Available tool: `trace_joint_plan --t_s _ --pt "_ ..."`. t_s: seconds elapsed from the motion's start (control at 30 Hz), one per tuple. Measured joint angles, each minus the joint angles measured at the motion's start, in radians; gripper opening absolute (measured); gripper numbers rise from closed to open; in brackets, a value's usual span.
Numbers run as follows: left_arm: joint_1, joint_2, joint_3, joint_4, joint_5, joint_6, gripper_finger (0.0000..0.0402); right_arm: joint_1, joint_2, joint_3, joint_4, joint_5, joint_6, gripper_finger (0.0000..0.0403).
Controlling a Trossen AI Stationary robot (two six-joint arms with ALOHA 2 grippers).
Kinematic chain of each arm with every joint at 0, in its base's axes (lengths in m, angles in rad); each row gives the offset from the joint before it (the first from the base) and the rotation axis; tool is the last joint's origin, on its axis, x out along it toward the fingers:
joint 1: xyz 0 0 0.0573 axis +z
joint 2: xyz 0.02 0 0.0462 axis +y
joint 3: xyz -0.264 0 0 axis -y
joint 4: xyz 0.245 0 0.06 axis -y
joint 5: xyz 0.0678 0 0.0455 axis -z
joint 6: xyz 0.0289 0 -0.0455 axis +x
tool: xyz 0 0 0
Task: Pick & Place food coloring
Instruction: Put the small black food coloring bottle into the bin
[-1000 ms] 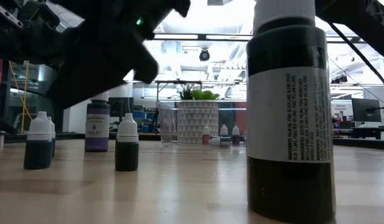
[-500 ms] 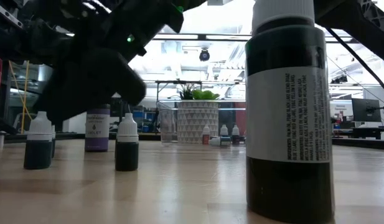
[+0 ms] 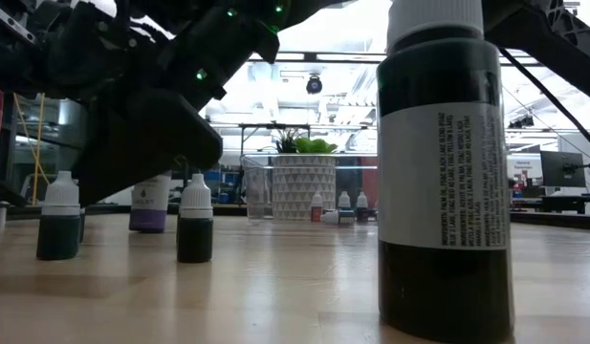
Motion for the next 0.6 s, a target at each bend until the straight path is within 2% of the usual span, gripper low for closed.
trace_joint_plan --t_s 0.6 --pt "0.000 0.000 0.000 0.000 0.000 0.000 0.0000 -0.001 0.000 0.000 0.000 -0.025 0.006 0.0204"
